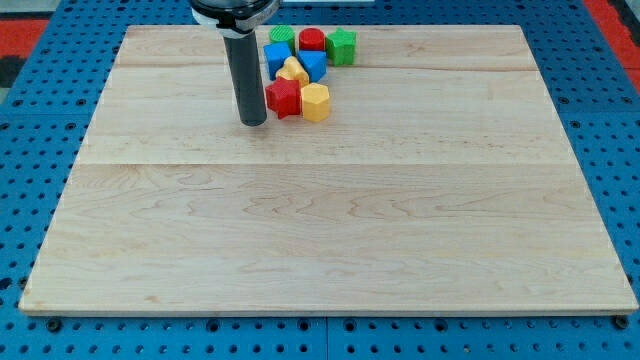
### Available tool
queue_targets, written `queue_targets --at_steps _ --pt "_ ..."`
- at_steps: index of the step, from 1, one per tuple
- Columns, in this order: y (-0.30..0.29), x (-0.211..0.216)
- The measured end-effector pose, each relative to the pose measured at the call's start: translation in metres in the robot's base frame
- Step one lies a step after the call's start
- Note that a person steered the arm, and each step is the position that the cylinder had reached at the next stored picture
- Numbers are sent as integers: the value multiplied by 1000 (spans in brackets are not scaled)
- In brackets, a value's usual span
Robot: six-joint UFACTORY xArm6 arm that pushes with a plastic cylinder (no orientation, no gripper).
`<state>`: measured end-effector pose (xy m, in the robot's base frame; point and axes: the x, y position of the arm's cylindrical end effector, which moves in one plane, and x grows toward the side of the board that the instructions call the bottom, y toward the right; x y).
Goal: Move the green star to the center of the board
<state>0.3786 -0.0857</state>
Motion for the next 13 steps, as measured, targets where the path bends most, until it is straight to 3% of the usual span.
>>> queue_targets --at_steps 1,2,3,4,5,6,8,10,11,12,13 --pt "23 39" --pt "126 32" --pt "175 -63" --pt "157 -150" --pt "156 -186" --pt "108 -177" --pt "145 -117" --pt "98 -170" --pt "92 -125" --pt "154 -92" --pt "182 -136"
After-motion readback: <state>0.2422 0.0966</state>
